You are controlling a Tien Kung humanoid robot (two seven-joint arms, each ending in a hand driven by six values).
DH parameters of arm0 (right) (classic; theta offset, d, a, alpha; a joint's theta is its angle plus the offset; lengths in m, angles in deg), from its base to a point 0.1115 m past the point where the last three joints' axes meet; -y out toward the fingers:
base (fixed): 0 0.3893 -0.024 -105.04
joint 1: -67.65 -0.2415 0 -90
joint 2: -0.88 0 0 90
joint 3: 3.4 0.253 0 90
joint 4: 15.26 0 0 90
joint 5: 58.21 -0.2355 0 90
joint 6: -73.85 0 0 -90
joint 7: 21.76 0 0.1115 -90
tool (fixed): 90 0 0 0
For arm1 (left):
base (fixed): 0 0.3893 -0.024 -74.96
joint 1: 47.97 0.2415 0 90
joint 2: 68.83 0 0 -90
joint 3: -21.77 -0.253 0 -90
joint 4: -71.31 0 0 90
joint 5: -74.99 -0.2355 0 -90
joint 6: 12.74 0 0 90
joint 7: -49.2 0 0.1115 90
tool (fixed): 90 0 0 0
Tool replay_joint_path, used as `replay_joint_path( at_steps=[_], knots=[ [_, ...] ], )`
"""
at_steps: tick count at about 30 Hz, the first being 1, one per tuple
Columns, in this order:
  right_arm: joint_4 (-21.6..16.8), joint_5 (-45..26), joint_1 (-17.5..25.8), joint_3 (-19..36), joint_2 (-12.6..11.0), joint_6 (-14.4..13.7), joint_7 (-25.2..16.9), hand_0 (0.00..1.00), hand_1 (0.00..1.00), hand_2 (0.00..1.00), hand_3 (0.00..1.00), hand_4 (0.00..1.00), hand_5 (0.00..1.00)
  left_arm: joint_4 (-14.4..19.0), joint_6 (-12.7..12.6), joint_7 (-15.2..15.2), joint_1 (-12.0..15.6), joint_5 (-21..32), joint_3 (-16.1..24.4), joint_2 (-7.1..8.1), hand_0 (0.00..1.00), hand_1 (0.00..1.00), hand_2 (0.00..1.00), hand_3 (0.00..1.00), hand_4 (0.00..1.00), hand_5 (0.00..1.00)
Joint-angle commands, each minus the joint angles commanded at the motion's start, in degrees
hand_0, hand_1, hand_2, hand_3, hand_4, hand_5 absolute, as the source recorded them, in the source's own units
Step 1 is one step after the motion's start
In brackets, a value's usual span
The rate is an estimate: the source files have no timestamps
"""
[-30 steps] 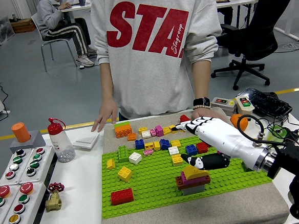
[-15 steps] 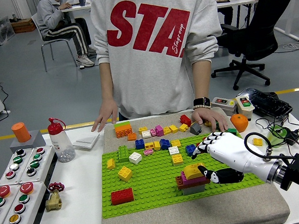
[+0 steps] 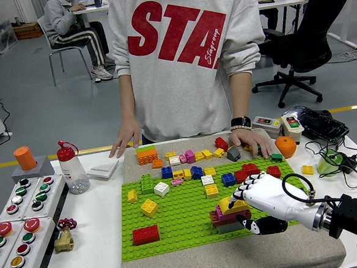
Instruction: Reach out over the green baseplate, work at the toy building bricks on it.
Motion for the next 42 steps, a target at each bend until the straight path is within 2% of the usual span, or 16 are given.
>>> replay_joint_path(
  at_steps=[28, 42],
  knots=[
    [1.03, -2.06, -0.87, -2.03, 1.45, 0.29, 0.29, 0.754, 0.727, 0.688, 0.639, 0.409, 0.409, 0.23, -0.15, 0.70, 0.74, -1.21, 0.65, 0.00, 0.664, 0.622, 0.627, 0.523, 0.411, 0.998],
    [1.01, -4.74, -3.62, -3.87, 1.25, 2.43, 0.64, 0.743, 0.709, 0.675, 0.637, 0.409, 0.407, 0.22, -0.20, 0.59, 0.70, -0.93, 0.59, 0.00, 0.665, 0.622, 0.626, 0.522, 0.412, 0.998]
  ],
)
